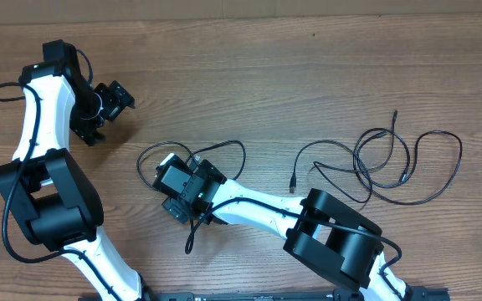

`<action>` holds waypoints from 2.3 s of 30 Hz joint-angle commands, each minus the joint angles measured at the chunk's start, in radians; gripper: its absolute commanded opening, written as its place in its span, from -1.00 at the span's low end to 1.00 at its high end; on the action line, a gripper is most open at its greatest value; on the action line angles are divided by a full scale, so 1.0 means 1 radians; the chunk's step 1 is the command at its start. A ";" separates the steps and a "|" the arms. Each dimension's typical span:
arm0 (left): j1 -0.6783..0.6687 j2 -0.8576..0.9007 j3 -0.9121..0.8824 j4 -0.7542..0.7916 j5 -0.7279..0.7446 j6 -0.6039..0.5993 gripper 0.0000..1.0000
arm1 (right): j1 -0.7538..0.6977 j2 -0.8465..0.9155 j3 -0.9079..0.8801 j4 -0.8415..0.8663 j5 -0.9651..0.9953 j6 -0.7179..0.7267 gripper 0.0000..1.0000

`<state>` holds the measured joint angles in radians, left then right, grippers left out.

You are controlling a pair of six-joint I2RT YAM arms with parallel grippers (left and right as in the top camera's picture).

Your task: Untangle cables

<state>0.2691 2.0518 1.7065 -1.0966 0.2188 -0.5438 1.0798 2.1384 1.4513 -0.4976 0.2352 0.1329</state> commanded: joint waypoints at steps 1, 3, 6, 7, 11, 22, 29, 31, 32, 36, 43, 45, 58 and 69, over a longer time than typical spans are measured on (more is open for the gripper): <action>-0.001 -0.002 0.013 -0.002 -0.012 0.009 0.99 | -0.004 0.020 0.009 -0.002 0.101 -0.011 1.00; -0.001 -0.002 0.013 -0.002 -0.012 0.009 0.99 | -0.004 0.020 0.010 -0.002 0.130 -0.012 1.00; -0.001 -0.002 0.013 -0.002 -0.012 0.009 0.99 | -0.003 0.020 0.010 -0.003 0.134 -0.035 1.00; -0.001 -0.002 0.013 -0.002 -0.012 0.009 0.99 | -0.003 0.020 0.010 -0.003 0.134 -0.038 1.00; -0.001 -0.002 0.013 -0.002 -0.012 0.009 0.99 | -0.017 0.020 0.009 -0.003 0.070 -0.037 1.00; -0.002 -0.002 0.013 -0.002 -0.012 0.009 0.99 | -0.099 0.020 0.008 -0.026 -0.076 -0.034 1.00; -0.002 -0.002 0.013 -0.002 -0.012 0.009 0.99 | -0.102 0.020 0.008 -0.032 -0.199 -0.033 0.61; -0.002 -0.002 0.013 -0.002 -0.012 0.009 0.99 | -0.102 0.020 0.008 -0.032 -0.236 -0.032 0.19; -0.002 -0.002 0.013 -0.002 -0.012 0.009 0.99 | -0.102 0.020 0.008 -0.032 -0.241 -0.029 0.06; -0.002 -0.002 0.013 -0.002 -0.012 0.009 0.99 | -0.101 0.020 0.008 -0.032 -0.238 -0.029 -0.43; -0.002 -0.002 0.013 -0.002 -0.012 0.009 0.99 | -0.101 0.020 0.009 -0.031 -0.238 -0.030 -0.93; -0.002 -0.002 0.013 -0.002 -0.012 0.009 1.00 | -0.102 0.017 0.016 -0.032 -0.238 -0.032 -0.93; -0.002 -0.002 0.013 -0.002 -0.012 0.009 0.99 | -0.219 -0.246 0.147 -0.040 -0.209 -0.098 -0.93; -0.002 -0.002 0.013 -0.002 -0.012 0.009 0.99 | -0.487 -0.412 0.147 -0.075 -0.123 -0.097 -0.93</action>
<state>0.2691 2.0518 1.7065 -1.0969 0.2150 -0.5438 0.6460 1.7664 1.5837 -0.5713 0.0826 0.0448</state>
